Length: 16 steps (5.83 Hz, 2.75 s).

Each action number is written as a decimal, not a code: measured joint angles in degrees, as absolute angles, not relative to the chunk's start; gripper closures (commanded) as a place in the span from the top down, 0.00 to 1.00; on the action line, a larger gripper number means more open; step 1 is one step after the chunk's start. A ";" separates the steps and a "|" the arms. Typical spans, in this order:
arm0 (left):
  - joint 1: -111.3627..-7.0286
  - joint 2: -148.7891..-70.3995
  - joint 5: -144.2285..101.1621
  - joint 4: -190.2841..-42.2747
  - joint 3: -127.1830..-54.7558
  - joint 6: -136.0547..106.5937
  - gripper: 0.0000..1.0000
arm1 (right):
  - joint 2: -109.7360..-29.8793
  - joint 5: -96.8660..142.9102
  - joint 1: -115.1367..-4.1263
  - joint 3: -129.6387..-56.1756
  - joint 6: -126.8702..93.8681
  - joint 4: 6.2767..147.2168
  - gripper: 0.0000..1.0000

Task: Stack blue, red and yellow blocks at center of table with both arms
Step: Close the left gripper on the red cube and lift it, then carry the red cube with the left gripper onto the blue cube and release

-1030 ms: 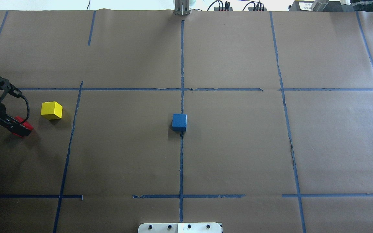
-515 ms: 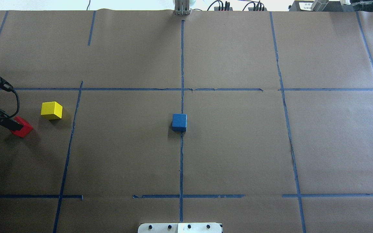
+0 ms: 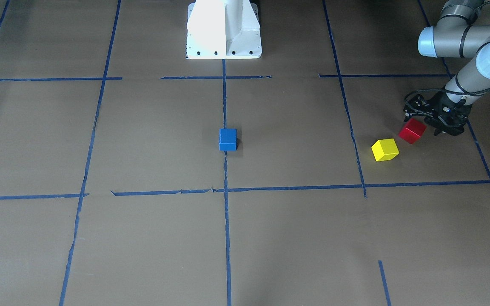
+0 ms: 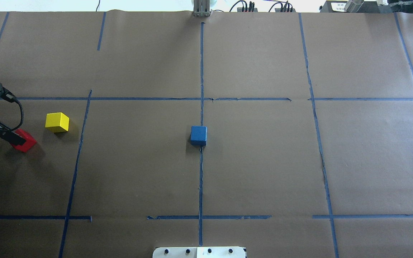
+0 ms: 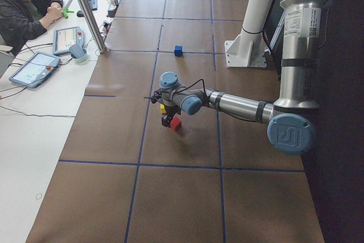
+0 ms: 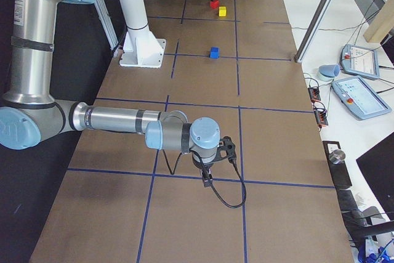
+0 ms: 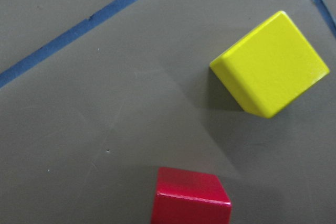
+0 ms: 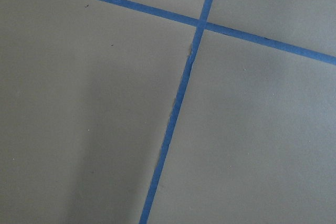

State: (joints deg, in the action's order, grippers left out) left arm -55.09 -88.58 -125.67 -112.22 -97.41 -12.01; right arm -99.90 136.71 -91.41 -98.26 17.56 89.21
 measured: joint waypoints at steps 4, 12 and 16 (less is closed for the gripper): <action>-54.66 -89.94 -125.68 -112.11 -94.92 -12.12 1.00 | -100.08 136.68 -91.41 -98.20 17.58 89.21 1.00; -54.19 -92.54 -131.38 -111.56 -93.37 -16.81 0.05 | -100.13 136.75 -91.41 -98.18 17.47 89.21 1.00; -53.17 -99.61 -128.32 -98.49 -107.35 -30.90 0.06 | -100.10 136.76 -91.41 -98.26 17.32 89.25 1.00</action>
State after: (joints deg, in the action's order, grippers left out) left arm -53.17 -99.61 -128.32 -98.49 -107.35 -30.90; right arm -100.10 136.76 -91.41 -98.26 17.32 89.25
